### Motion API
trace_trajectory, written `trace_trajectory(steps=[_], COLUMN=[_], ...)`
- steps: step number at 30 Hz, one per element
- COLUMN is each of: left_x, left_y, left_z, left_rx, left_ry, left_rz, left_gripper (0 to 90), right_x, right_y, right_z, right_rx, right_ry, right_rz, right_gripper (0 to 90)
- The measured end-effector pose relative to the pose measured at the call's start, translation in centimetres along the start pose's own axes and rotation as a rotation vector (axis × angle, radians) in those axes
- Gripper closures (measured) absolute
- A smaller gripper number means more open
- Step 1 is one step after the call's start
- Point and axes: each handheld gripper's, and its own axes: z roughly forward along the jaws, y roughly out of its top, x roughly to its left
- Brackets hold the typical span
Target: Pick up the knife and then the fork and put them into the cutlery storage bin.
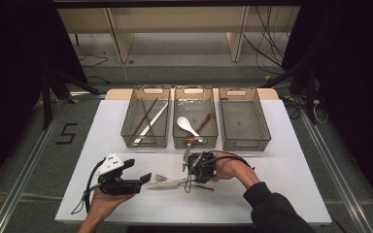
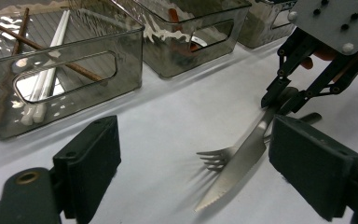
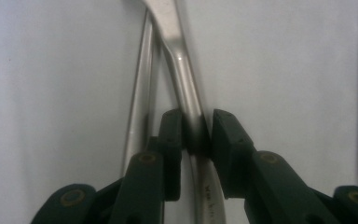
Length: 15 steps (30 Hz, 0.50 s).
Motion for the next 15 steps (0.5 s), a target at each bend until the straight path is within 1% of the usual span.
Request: trace_trajectory(steps=[2, 3, 5, 6, 10, 12, 13, 15], left_x=[-0.01, -0.01, 0.01, 0.01, 0.04, 0.04, 0.06, 0.08], left_y=[0.00, -0.01, -0.01, -0.01, 0.00, -0.01, -0.01, -0.02], left_z=[-0.02, -0.03, -0.04, -0.04, -0.06, -0.05, -0.07, -0.10], left_rx=[-0.001, 0.000, 0.000, 0.000, 0.000, -0.004, -0.004, -0.006], left_ry=[0.001, 0.003, 0.004, 0.005, 0.006, 0.008, 0.009, 0.012], left_rz=[-0.004, -0.003, -0.004, -0.004, -0.003, -0.008, -0.009, -0.010], left_gripper=[16.3, 16.2, 16.2, 16.2, 16.2, 16.3, 16.2, 16.3], right_x=[0.14, 0.15, 0.27, 0.29, 0.36, 0.39, 0.34, 0.44], right_y=[0.03, 0.04, 0.04, 0.09, 0.06, -0.03, -0.08, -0.17], right_z=[0.04, -0.04, 0.03, -0.07, -0.01, -0.09, -0.11, -0.10], right_rx=[-0.006, 0.003, -0.005, 0.009, -0.004, 0.000, -0.004, -0.014], right_ry=[0.000, -0.001, -0.003, -0.003, -0.008, -0.005, -0.009, -0.011], right_rz=[0.000, -0.009, -0.014, -0.017, -0.018, -0.015, -0.023, -0.023], right_gripper=[76.9, 77.5, 78.8, 79.1, 79.6, 79.7, 79.8, 79.9])
